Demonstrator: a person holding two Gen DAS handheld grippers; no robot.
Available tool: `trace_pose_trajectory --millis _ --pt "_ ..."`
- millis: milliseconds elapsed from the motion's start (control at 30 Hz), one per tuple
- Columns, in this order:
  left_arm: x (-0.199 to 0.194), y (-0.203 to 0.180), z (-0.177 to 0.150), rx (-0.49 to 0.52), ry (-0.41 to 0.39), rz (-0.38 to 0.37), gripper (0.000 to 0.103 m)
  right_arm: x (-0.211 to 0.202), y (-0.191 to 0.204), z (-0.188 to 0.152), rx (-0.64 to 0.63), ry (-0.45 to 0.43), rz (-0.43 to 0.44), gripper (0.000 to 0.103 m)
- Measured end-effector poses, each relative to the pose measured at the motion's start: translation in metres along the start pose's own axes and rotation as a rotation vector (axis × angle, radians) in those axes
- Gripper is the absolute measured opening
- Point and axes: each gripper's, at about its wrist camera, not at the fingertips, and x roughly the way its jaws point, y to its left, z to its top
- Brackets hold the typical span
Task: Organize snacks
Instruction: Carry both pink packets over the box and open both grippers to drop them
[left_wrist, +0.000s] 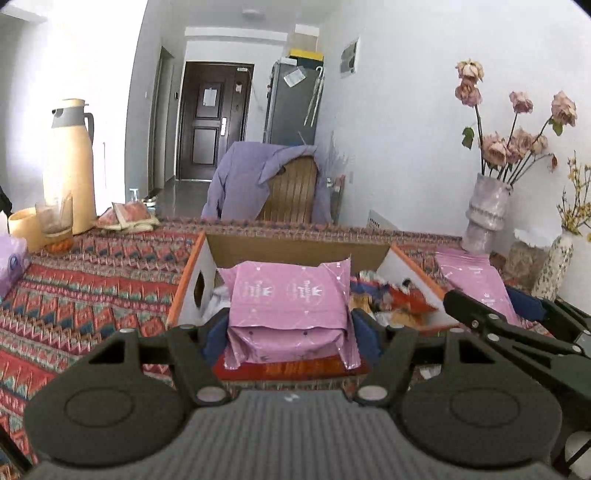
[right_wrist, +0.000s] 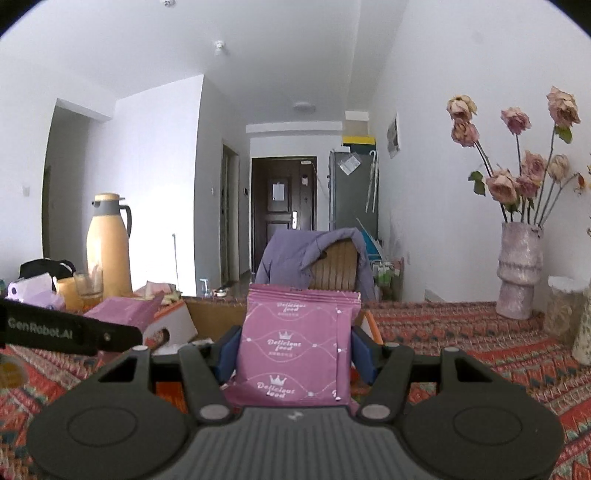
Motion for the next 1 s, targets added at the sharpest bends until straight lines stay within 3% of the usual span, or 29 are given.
trace_pose_trajectory --millis 567,800,1000 --pt "0.068 0.015 0.051 0.001 -0.024 0.068 0.07 0.097 0.005 0.034 0.01 0.083 0.007 0.061" --pt "0.102 0.027 0.052 -0.018 0.023 0.109 0.07 0.132 0.011 0.029 -0.005 0.15 0.003 0.061" --pt "0.116 0.036 0.038 -0.039 0.077 0.1 0.07 0.144 0.01 0.017 0.0 0.199 -0.005 0.061"
